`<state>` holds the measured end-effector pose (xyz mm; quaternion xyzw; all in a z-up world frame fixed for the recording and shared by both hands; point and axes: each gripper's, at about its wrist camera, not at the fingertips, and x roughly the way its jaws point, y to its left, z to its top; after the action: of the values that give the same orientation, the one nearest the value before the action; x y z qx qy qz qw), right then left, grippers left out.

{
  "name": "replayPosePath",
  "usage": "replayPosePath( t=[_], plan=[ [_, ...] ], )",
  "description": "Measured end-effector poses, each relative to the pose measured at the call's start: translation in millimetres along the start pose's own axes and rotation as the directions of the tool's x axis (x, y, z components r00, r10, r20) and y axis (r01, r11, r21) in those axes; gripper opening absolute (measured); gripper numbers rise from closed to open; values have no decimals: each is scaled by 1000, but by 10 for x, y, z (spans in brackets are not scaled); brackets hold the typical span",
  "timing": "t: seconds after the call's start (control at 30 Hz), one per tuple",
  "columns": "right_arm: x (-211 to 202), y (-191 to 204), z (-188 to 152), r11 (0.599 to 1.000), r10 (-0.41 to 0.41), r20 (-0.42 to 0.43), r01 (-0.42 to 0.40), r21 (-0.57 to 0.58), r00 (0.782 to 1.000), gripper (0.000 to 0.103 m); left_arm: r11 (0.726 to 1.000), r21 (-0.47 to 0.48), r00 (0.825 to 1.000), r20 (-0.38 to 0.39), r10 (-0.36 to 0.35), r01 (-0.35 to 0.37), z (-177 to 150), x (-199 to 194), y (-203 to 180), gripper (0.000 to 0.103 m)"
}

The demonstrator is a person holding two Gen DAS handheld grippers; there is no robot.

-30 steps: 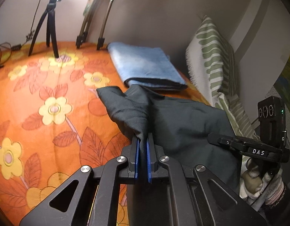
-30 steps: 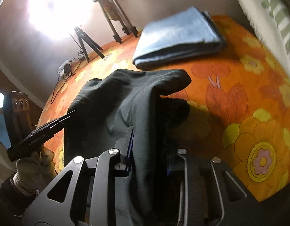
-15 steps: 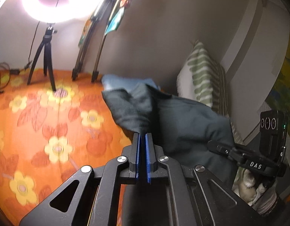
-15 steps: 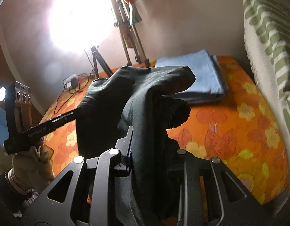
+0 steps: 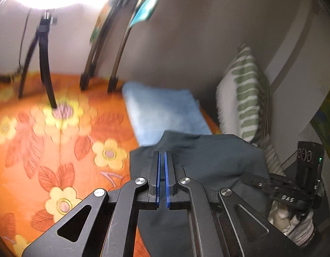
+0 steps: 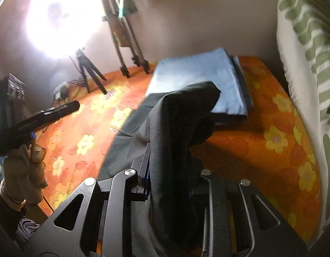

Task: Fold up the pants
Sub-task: 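Lift the trouser end with both tools and fold it over the bundle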

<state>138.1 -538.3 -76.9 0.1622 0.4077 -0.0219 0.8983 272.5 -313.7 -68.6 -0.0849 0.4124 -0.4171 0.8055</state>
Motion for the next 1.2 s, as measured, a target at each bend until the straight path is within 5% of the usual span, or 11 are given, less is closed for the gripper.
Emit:
replayPosePath(
  t=[0.07,0.13,0.17,0.43,0.8,0.87,0.93,1.2],
  plan=[
    [39,-89,-21,1000,-2,-17,3,21,1000,25,998,-58,998,-47,-32,29,-45,122,106,12],
    [72,-180,-52,999,-12,-33,13,38,999,25,993,-111,994,-95,-47,36,-89,273,216,34],
    [82,-219,-72,999,-14,-39,16,46,999,25,991,-131,993,-111,-41,26,-115,335,263,34],
    [189,-455,-224,996,-26,-84,33,83,996,25,983,-180,982,-182,-47,14,-314,606,377,34],
    [244,-489,-224,995,-20,-92,28,91,996,25,970,-238,982,-163,-96,56,-317,860,364,34],
    [252,-489,-219,995,-20,-92,28,93,996,25,971,-230,984,-150,-98,61,-324,883,338,31],
    [259,-491,-219,995,-20,-93,29,92,995,25,972,-227,985,-141,-96,62,-340,899,320,9],
    [202,-433,-234,996,-34,-73,39,77,997,25,984,-152,995,-31,-97,91,-238,557,89,5]
  ],
)
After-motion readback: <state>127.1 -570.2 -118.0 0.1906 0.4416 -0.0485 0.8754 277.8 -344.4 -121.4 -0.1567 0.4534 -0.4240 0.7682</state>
